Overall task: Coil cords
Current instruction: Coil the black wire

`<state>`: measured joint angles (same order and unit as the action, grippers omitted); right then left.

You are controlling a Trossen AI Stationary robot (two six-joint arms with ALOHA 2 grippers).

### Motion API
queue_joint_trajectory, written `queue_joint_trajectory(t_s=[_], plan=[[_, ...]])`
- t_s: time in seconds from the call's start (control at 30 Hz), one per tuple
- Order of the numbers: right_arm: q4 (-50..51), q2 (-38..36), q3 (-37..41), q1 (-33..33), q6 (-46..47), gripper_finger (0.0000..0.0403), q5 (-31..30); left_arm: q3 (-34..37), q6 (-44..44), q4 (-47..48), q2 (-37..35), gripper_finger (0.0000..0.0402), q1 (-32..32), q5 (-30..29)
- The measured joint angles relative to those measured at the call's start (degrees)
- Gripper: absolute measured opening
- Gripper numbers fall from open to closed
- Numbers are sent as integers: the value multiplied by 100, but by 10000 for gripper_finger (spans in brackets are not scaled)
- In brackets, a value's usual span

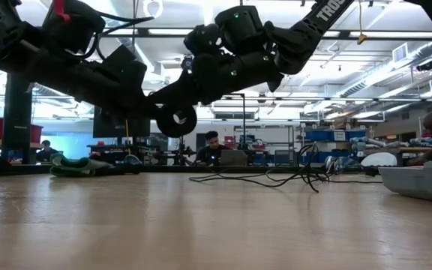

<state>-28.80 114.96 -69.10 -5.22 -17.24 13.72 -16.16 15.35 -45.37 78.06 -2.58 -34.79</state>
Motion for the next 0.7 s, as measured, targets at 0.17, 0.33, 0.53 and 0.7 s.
queue_joint_trajectory(t_s=[0.17,0.33,0.53,0.7], plan=[[88,-277,0,-47,0,0,-21,0,75,95,0,0,105,8],[419,-537,2,-157,5,0,-20,-2,152,99,-2,0,145,103],[861,-756,2,-303,5,0,-42,-4,158,140,-2,0,145,267],[909,-828,2,-383,5,0,-42,-7,169,136,-7,0,148,306]])
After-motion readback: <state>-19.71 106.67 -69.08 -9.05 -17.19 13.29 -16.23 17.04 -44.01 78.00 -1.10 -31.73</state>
